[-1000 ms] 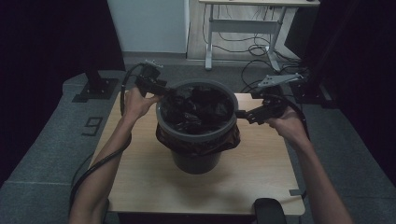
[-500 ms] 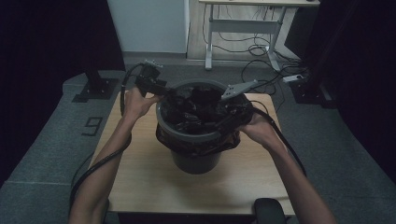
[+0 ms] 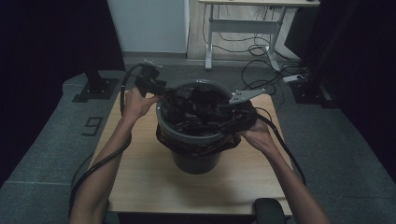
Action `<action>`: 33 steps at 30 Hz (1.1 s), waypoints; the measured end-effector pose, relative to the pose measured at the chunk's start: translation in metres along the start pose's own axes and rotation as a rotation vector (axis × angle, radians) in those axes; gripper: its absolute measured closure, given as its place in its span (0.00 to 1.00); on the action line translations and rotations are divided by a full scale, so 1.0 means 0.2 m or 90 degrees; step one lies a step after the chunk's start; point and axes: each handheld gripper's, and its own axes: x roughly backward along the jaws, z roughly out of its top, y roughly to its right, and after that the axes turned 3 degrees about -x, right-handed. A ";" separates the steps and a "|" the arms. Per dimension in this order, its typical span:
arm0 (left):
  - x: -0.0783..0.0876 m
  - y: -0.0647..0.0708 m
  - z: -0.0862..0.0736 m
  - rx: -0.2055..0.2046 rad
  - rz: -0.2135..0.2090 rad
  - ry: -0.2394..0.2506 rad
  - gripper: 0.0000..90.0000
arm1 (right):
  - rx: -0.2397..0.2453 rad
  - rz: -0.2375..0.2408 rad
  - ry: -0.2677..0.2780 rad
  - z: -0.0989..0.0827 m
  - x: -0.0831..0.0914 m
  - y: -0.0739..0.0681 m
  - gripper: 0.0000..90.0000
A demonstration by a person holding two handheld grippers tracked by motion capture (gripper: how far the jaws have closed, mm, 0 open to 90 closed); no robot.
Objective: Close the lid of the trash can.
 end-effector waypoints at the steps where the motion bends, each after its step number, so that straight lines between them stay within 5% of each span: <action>1: 0.00 0.00 0.00 0.000 -0.001 0.000 0.40 | -0.002 0.003 0.004 -0.01 0.00 0.00 0.22; 8: 0.00 0.00 0.00 -0.001 -0.005 -0.001 0.40 | 0.016 0.023 -0.010 0.00 0.00 0.04 0.30; 12: -0.01 -0.01 0.01 -0.002 -0.015 -0.007 0.41 | 0.080 0.016 -0.020 0.03 0.01 0.13 0.26; 15: -0.01 -0.01 0.01 -0.003 -0.017 -0.010 0.41 | 0.083 0.029 -0.005 0.05 0.01 0.21 0.26; 18: -0.01 -0.02 0.01 0.000 -0.022 -0.010 0.41 | 0.070 0.075 0.002 0.05 -0.01 0.24 0.28; 22: -0.01 -0.02 0.01 0.000 -0.024 -0.010 0.41 | 0.065 0.087 0.025 0.02 0.00 0.25 0.29; 33: -0.01 -0.03 0.00 0.014 -0.038 -0.009 0.40 | 0.076 0.062 0.048 -0.02 0.01 0.22 0.37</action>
